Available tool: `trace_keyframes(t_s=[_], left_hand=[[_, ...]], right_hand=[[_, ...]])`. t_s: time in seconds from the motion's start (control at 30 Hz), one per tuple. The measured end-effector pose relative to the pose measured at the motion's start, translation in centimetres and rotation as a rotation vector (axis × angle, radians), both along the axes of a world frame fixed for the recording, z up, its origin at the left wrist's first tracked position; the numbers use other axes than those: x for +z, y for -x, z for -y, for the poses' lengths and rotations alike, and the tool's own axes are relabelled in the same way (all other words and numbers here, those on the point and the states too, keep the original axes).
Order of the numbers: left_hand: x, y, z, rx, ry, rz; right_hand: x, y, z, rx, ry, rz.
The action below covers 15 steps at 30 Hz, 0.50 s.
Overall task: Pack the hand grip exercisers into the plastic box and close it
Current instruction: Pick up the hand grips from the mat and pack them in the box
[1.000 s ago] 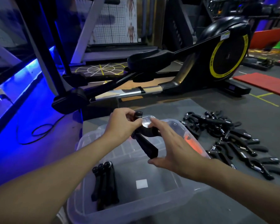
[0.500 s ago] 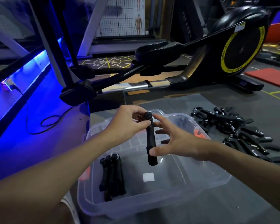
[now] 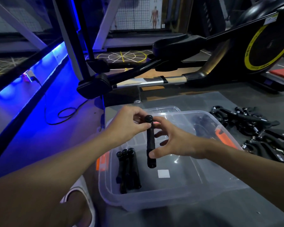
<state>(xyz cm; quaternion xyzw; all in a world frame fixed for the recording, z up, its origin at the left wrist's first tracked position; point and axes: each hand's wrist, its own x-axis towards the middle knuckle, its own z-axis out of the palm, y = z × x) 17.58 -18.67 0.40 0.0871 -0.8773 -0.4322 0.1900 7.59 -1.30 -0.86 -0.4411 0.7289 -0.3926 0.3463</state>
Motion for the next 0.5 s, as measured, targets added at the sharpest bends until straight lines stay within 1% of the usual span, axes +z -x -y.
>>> trace_keyframes(t_s=[0.13,0.2,0.27,0.37,0.5], left_hand=[[-2.3,-1.6,2.5,0.077,0.246,0.068],[-3.3,-2.6,3.5,0.122,0.374,0.113],[-4.2,-3.2,4.3,0.142,0.461,0.163],[-5.0,-3.5,5.1,0.162,0.506,0.228],[-6.3,-3.6,5.9,0.163,0.477,0.306]], right_hand=[[-3.0,0.3,1.5,0.030,-0.110,-0.041],[-4.9,0.4,2.3,0.052,-0.169,-0.023],[-6.5,0.6,3.2,0.078,-0.225,-0.007],[-8.3,0.6,4.7,0.118,-0.281,0.018],[-9.9,0.3,6.4,0.135,-0.314,0.031]])
